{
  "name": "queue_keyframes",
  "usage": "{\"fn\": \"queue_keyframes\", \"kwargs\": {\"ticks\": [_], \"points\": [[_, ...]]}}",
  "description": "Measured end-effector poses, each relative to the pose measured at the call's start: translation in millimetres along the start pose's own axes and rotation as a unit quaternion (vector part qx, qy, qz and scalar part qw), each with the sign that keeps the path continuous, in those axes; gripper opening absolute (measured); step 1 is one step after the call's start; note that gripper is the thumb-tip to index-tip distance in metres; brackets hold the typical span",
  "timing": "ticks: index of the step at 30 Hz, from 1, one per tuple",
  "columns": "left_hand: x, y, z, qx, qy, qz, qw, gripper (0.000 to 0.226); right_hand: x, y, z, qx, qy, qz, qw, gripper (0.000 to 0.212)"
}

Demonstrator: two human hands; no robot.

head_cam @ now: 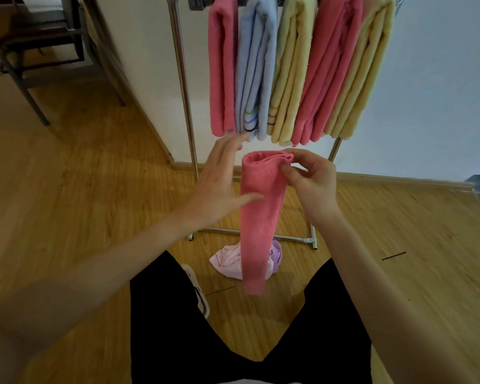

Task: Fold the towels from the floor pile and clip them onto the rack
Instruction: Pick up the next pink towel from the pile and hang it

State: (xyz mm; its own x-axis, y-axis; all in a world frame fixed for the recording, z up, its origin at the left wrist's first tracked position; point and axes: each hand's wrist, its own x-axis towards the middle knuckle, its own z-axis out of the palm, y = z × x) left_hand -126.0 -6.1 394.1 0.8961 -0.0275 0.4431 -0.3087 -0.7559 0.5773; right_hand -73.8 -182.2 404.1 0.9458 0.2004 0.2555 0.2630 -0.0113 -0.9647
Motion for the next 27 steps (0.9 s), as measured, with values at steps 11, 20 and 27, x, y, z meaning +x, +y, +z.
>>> {"fn": "queue_keyframes", "kwargs": {"ticks": [11, 20, 27], "points": [[-54, -97, 93, -0.204, -0.196, -0.271, 0.920, 0.042, 8, -22, 8, 0.000, 0.029, -0.018, 0.999, 0.017], [-66, -98, 118, -0.296, -0.204, -0.338, 0.870, 0.032, 25, -28, -11, 0.065, 0.165, 0.016, 0.984, 0.010], [-48, -96, 77, -0.271, -0.125, -0.378, 0.876, 0.013, 2, 43, -37, 0.080, 0.313, 0.153, 0.934, 0.019]]}}
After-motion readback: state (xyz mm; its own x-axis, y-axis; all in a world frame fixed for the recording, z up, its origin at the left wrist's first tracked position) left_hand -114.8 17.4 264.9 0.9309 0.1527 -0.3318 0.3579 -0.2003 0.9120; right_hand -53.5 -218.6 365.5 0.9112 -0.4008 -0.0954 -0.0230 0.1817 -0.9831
